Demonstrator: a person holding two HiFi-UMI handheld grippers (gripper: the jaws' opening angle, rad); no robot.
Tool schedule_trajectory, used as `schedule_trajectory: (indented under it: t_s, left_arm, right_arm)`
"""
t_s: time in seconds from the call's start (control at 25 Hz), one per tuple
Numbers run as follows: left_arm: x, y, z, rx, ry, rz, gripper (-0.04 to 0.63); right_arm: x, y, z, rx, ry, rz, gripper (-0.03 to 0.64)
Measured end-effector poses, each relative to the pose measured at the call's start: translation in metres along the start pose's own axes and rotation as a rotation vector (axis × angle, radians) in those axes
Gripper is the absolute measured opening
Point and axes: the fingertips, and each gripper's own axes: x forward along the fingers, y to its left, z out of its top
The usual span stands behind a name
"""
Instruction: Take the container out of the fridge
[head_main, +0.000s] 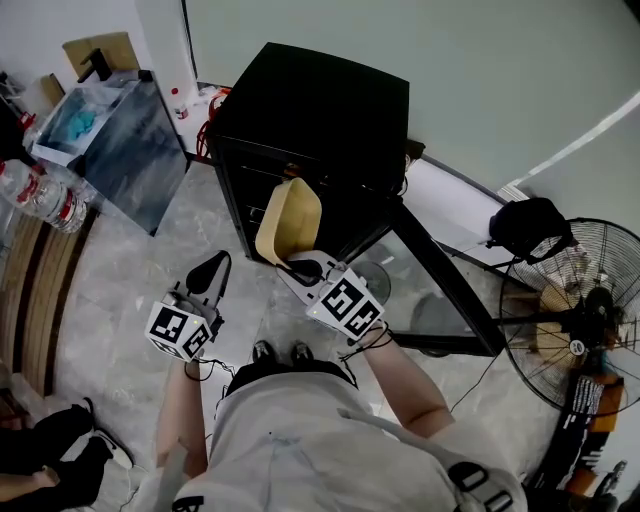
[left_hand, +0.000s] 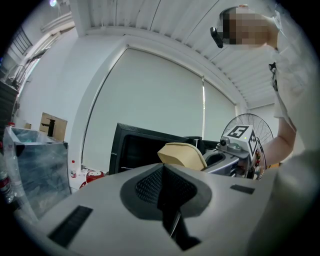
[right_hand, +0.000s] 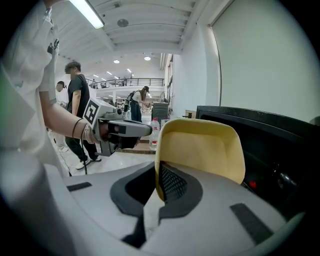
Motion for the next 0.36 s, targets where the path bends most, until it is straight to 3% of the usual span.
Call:
schedule_trajectory:
  t_s: [0.36]
  left_arm:
    - [0.0008,-0.0002,0.0011,0.005,0.004,-0.006,0.008]
  right_arm:
    - [0.0005,0.0019,0.0023,-0.007,-0.003,0.010,0.017]
